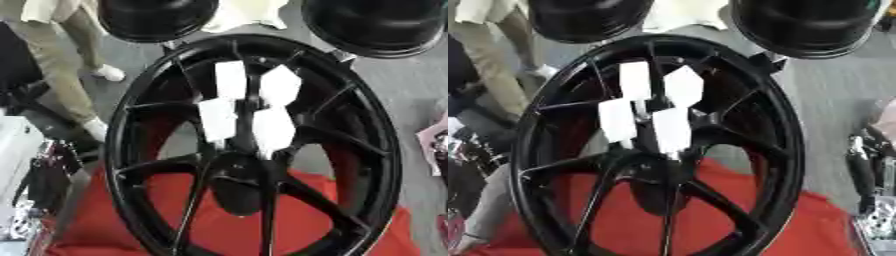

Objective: Pull the pin out of the wheel hub.

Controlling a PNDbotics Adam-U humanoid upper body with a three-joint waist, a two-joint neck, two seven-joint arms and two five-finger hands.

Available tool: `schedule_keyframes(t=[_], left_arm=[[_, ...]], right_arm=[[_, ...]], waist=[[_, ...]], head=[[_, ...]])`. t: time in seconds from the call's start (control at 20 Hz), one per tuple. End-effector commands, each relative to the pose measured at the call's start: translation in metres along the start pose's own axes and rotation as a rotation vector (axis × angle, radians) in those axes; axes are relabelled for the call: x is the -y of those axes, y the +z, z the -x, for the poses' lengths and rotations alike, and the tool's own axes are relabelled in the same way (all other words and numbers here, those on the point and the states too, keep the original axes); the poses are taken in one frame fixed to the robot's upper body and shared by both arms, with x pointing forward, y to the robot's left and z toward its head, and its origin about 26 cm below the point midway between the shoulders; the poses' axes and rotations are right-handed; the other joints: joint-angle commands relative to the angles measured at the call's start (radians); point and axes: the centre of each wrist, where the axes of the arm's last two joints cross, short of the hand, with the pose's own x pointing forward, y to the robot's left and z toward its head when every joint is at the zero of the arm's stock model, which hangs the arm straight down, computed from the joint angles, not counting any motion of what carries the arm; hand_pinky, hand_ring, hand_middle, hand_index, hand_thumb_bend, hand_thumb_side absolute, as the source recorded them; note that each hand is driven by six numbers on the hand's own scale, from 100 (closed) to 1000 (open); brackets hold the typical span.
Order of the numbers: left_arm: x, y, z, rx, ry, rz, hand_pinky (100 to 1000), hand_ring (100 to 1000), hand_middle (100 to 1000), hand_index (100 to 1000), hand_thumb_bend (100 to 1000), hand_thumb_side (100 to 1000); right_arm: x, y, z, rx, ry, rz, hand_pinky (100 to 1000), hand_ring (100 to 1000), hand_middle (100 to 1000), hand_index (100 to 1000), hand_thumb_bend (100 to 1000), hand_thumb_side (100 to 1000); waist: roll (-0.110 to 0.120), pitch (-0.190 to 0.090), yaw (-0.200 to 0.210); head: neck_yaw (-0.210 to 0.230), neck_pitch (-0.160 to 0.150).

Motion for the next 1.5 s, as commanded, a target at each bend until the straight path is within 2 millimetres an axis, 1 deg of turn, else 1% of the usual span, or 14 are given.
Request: schedule_keyframes(t=[0.05, 0.45, 0.8, 1.0, 1.25, 1.5], left_arm=[[-0.004, -0.003, -0.008, 0.02, -0.019, 0.007, 747, 760, 647, 807, 239, 1000], [-0.005, -0.003, -0.008, 0.023, -0.019, 0.005, 747, 761, 647, 807, 240, 1000], [-0.006, -0.004, -0.012, 0.036, -0.016, -0.006, 747, 762, 648, 807, 241, 1000], [-0.007, -0.006, -0.019, 0.061, -0.019, -0.011, 748, 763, 650, 809, 241, 1000], [-0.007, -0.007, -0.035, 0.108, -0.013, -0.009, 749, 765, 652, 811, 249, 1000], [-0.004, -0.007, -0.053, 0.149, -0.015, 0.016, 749, 766, 652, 811, 245, 1000]], right_arm=[[0.007, -0.007, -0.008, 0.031, 0.01, 0.002, 822, 763, 705, 882, 100, 631], [0.007, -0.007, -0.009, 0.032, 0.009, 0.005, 822, 764, 705, 882, 100, 630], [0.008, -0.008, -0.011, 0.041, 0.001, 0.019, 823, 764, 706, 883, 100, 628], [0.009, -0.01, -0.014, 0.054, -0.003, 0.024, 824, 766, 707, 883, 100, 621], [0.008, -0.014, -0.028, 0.11, -0.03, 0.027, 824, 768, 711, 886, 100, 597], [0.009, -0.017, -0.041, 0.159, -0.053, 0.027, 824, 768, 713, 887, 100, 578]], waist=[[0.0, -0.018, 0.002], [0.0, -0.016, 0.0], [0.0, -0.007, -0.003], [-0.002, 0.005, -0.003], [-0.004, 0.024, -0.005], [-0.006, 0.037, -0.008]], head=[[0.0, -0.006], [-0.002, 0.0], [-0.007, 0.002], [-0.01, -0.001], [-0.01, 0.006], [-0.01, 0.009]])
